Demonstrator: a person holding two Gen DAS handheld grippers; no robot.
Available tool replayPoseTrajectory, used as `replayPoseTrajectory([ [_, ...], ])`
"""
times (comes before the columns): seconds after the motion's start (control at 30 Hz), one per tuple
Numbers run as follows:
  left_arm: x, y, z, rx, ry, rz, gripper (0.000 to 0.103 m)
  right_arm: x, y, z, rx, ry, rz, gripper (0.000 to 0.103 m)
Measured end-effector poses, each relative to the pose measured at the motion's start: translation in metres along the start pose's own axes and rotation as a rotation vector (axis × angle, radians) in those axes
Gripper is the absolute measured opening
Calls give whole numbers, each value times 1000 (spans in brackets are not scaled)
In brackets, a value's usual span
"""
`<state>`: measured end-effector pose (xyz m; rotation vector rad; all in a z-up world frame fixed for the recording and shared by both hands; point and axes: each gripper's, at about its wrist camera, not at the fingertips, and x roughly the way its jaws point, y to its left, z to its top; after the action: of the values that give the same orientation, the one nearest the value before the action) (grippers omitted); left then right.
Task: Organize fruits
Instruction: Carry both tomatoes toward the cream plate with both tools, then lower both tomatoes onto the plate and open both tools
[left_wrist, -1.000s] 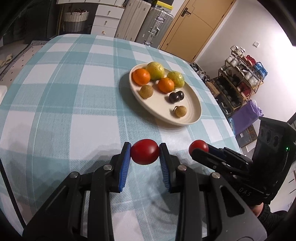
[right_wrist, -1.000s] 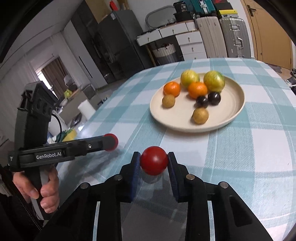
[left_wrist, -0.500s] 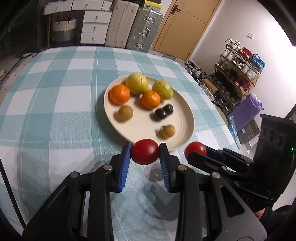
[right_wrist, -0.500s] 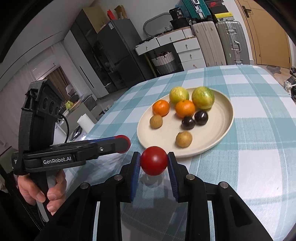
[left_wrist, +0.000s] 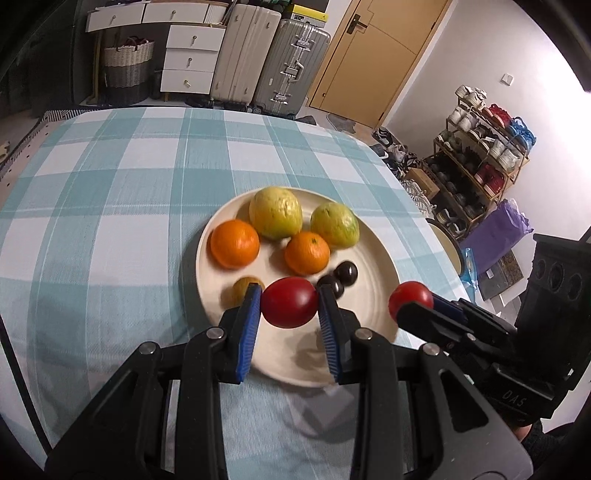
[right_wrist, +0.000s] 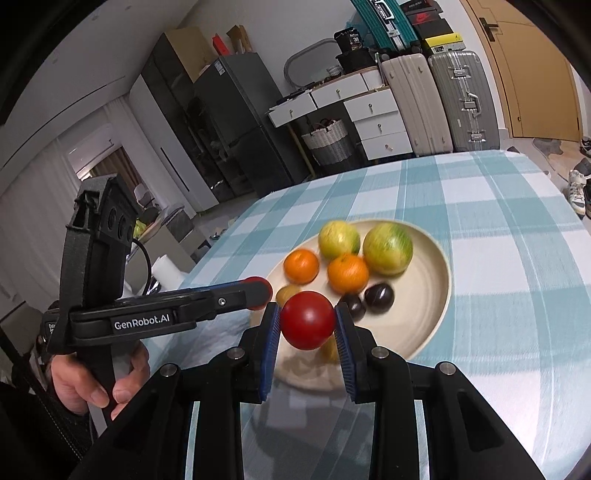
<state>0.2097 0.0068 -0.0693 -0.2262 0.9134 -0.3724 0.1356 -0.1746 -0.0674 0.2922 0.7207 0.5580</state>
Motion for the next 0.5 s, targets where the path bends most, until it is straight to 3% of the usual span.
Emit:
replayPoseTrajectory([
  [0.5,40,-3,15,13,45,-11,28,21,-32,21,25,11,-75,30],
])
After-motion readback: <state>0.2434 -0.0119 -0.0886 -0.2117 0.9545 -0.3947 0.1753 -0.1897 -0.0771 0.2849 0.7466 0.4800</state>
